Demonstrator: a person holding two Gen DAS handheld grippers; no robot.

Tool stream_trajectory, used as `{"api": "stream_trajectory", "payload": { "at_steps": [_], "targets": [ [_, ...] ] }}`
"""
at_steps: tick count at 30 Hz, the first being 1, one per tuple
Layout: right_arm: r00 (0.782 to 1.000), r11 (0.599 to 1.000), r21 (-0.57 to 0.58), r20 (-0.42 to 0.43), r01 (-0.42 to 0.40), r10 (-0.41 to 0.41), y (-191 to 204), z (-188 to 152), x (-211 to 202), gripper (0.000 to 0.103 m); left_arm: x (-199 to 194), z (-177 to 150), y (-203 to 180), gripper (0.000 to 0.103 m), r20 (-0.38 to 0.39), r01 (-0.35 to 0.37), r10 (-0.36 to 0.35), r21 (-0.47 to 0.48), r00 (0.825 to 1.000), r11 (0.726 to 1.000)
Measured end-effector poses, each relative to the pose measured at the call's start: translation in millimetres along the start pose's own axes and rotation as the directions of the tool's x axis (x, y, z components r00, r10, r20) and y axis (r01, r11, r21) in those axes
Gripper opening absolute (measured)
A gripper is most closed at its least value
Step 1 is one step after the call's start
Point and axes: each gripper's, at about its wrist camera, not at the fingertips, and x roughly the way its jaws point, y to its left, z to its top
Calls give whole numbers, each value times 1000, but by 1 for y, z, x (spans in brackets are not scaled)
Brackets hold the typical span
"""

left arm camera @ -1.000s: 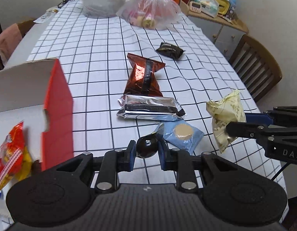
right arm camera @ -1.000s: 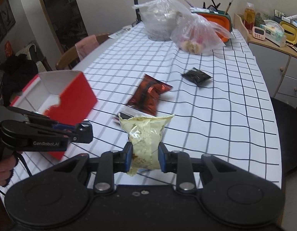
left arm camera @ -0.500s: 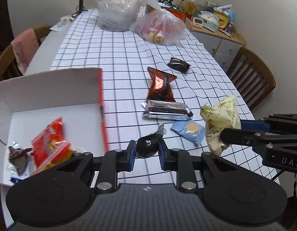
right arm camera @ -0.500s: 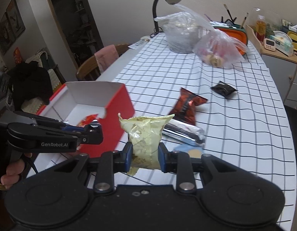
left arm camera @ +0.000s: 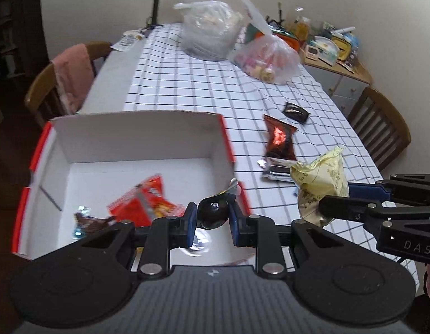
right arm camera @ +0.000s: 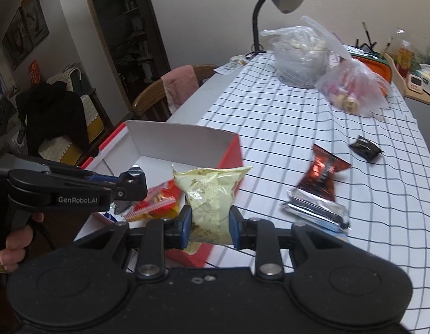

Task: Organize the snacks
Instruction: 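Carry the chocolate and pale yellow bag into the box and open both grippers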

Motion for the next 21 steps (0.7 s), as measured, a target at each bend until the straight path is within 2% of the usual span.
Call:
{"api": "stream_trajectory", "payload": {
  "at_steps": [13, 21],
  "targets": [
    [998, 999, -53, -60, 10, -13, 57, 12, 64, 27, -5, 2, 78, 24, 8, -92, 93, -41, 996, 995],
    [991, 996, -81, -130, 29, -39, 71, -1, 102, 27, 16, -1, 117, 24, -61, -151, 148, -47, 987, 987]
  ]
}}
